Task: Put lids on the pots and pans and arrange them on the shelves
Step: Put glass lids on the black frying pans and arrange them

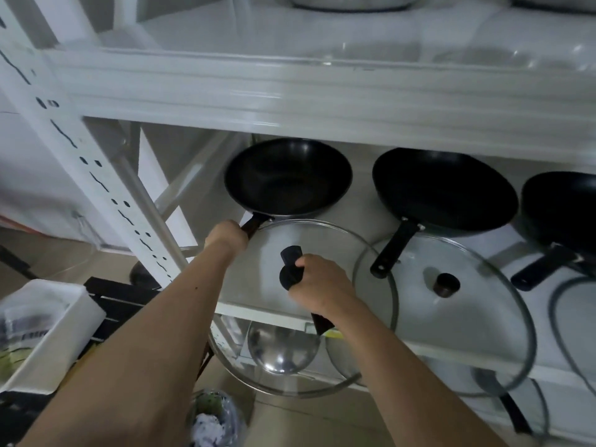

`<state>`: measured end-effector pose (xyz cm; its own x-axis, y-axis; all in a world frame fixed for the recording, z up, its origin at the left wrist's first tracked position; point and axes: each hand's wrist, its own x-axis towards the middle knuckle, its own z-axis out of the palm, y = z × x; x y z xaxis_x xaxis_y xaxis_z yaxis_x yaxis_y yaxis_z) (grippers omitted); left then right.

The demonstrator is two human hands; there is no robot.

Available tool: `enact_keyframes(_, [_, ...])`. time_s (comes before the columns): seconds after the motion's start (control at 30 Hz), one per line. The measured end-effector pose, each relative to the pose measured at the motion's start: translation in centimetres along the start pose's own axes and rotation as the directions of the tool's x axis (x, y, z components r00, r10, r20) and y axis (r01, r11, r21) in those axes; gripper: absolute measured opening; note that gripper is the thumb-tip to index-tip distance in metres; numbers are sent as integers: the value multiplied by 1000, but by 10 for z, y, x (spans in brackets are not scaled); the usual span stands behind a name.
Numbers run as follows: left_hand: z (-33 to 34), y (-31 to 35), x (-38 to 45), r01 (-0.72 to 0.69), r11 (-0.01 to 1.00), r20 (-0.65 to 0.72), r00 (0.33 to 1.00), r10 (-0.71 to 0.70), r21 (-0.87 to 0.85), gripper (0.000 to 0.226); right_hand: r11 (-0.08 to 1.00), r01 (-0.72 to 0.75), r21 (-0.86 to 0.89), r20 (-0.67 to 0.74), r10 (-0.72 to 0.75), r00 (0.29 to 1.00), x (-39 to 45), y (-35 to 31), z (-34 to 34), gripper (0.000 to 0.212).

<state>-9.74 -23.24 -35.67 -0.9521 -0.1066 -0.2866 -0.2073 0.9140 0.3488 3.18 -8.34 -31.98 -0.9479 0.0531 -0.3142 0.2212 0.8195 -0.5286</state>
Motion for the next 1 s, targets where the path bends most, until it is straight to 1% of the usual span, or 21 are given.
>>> enact_keyframes(0.1, [-4, 6, -11, 56, 995, -29, 998, -58, -82, 37, 1000, -5, 11, -3, 5, 1000, -6, 3, -3, 39])
enact_keyframes(0.17, [-6, 8, -20, 55, 995, -23, 998, -57, -78, 37, 1000, -3, 27, -6, 3, 1000, -10, 7, -4, 36])
enact_keyframes(0.23, [-6, 7, -19, 31, 999, 5, 1000, -31, -34, 37, 999, 6, 40, -11, -6, 1000, -15, 12, -3, 37])
enact_keyframes(0.27, [-6, 4, -16, 11, 1000, 1, 1000, -11, -8, 36, 999, 11, 50, -6, -10, 1000, -18, 15, -3, 40])
enact_keyframes(0.37, [-5, -1, -10, 30, 999, 25, 999, -30, -14, 35, 997, 23, 69, 8, -23, 1000, -30, 23, -5, 55])
enact_keyframes(0.47, [-9, -4, -14, 63, 992, 16, 998, -62, -109, 34, 994, 44, 97, 7, -45, 999, -40, 31, -7, 60])
enact_keyframes(0.5, [-11, -4, -17, 76, 979, -3, 997, -78, -188, 35, 992, 49, 120, 7, -50, 999, -43, 34, -7, 60])
enact_keyframes(0.57, [-15, -7, -15, 82, 956, -9, 996, -88, -283, 36, 982, 64, 178, -6, -64, 998, -46, 37, -7, 60])
enact_keyframes(0.6, [-13, -12, -12, 105, 923, 0, 994, -113, -369, 35, 975, 75, 208, -16, -73, 997, -46, 37, -8, 60])
enact_keyframes(0.67, [-13, -19, -5, 201, 749, 82, 978, -193, -632, 35, 963, 89, 254, -37, -82, 996, -43, 37, -9, 60])
enact_keyframes(0.7, [-15, -21, -2, 196, 728, 80, 978, -191, -657, 32, 959, 92, 270, -46, -83, 996, -39, 36, -10, 59])
enact_keyframes(0.77, [-24, -24, -2, 235, 622, 91, 963, -255, -747, 21, 948, 89, 306, -51, -77, 996, -31, 35, -14, 58])
enact_keyframes(0.8, [-27, -25, -3, 243, 582, 106, 960, -260, -776, 18, 942, 83, 326, -51, -70, 996, -26, 34, -17, 58])
enact_keyframes(0.93, [-34, -33, -6, 280, 373, 208, 953, -221, -885, 29, 913, 80, 400, -95, -45, 994, 0, 29, -34, 56])
enact_keyframes(0.97, [-33, -36, -8, 277, 356, 209, 953, -218, -892, 30, 905, 85, 416, -114, -41, 993, 7, 24, -39, 56])
enact_keyframes(1.0, [-30, -38, -8, 265, 360, 199, 957, -209, -894, 30, 897, 91, 433, -134, -35, 990, 15, 19, -46, 55])
